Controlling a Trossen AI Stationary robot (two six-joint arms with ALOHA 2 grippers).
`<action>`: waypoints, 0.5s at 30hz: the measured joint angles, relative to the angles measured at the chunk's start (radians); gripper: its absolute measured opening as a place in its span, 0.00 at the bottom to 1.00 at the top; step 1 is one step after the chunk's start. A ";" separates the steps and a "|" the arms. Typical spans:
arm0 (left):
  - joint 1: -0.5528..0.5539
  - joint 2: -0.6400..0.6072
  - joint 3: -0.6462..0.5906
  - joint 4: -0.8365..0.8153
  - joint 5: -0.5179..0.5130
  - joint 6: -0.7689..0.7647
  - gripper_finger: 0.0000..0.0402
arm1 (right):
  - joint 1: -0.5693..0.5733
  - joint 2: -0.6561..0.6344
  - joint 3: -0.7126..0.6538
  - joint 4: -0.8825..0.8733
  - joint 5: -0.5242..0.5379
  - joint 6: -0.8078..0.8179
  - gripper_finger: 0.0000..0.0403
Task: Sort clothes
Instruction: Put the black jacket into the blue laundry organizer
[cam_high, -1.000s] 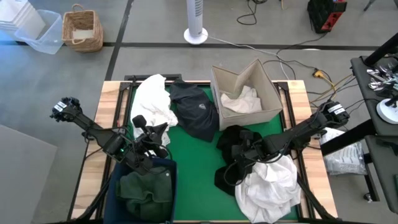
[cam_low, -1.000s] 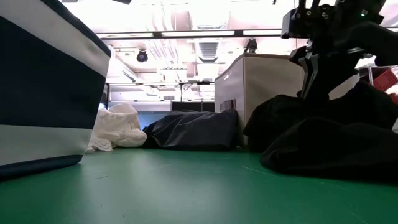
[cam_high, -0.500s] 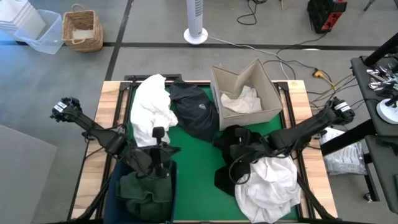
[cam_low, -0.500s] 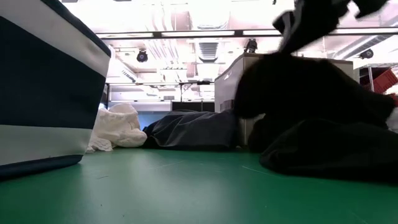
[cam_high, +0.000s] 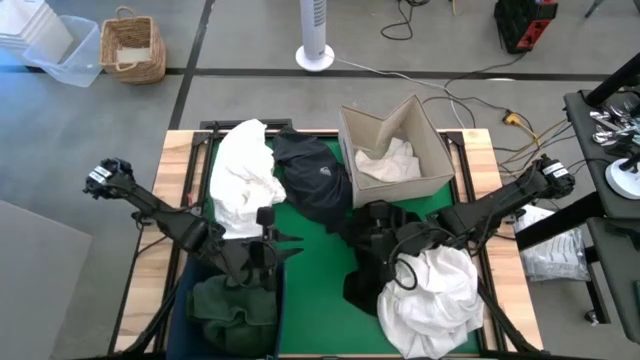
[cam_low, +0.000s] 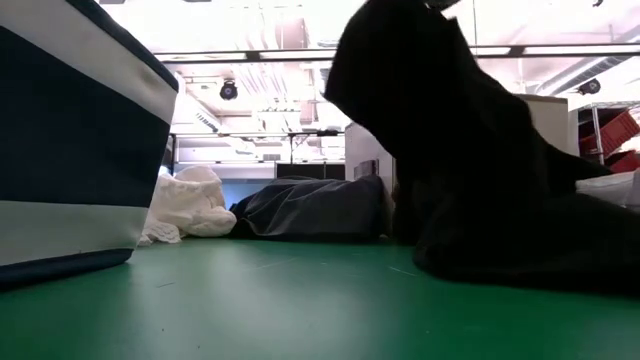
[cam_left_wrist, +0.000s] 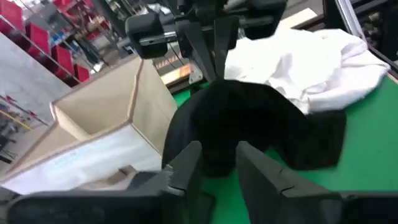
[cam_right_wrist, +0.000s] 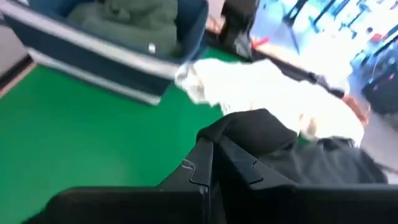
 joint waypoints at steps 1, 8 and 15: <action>0.007 0.007 0.000 0.024 0.000 0.007 0.24 | 0.000 0.000 0.000 0.019 -0.001 -0.019 0.02; 0.063 0.043 0.000 0.087 0.000 0.034 0.42 | -0.003 0.000 0.000 0.156 -0.054 -0.123 0.02; 0.111 0.095 0.000 0.197 0.099 0.120 0.53 | -0.007 0.000 0.005 0.185 -0.057 -0.199 0.02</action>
